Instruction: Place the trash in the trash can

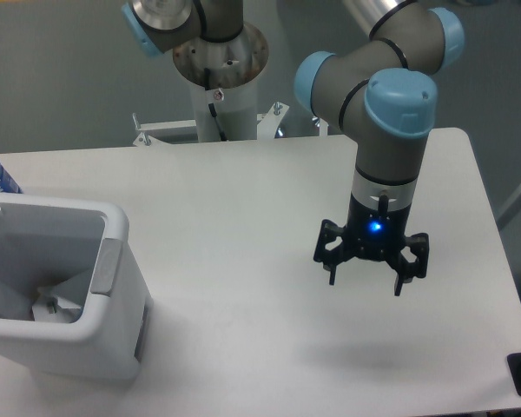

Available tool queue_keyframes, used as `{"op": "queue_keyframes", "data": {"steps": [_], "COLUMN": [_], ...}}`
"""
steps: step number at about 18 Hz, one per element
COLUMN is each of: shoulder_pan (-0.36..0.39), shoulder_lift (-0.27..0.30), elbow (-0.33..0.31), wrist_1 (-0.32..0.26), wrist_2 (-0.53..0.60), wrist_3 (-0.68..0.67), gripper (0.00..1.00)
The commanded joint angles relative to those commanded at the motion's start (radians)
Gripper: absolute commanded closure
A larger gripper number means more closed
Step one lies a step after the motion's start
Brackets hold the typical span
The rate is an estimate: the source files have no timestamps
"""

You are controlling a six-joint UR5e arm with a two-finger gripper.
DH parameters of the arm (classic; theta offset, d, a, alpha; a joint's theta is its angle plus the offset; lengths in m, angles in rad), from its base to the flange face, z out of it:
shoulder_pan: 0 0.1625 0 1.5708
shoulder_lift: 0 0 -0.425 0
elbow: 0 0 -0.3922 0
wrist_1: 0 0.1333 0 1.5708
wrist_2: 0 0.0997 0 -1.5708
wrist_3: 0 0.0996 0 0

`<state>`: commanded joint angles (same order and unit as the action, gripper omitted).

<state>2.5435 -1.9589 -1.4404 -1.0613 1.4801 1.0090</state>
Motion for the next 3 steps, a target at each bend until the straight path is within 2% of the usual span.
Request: {"op": "queue_keyframes", "data": {"steps": [3], "shoulder_pan": [-0.003], "shoulder_lift": [0.002], "elbow": [-0.005], "wrist_1": [-0.020], "wrist_2": [0.025], "wrist_3": [0.069], "gripper": [0.00]}}
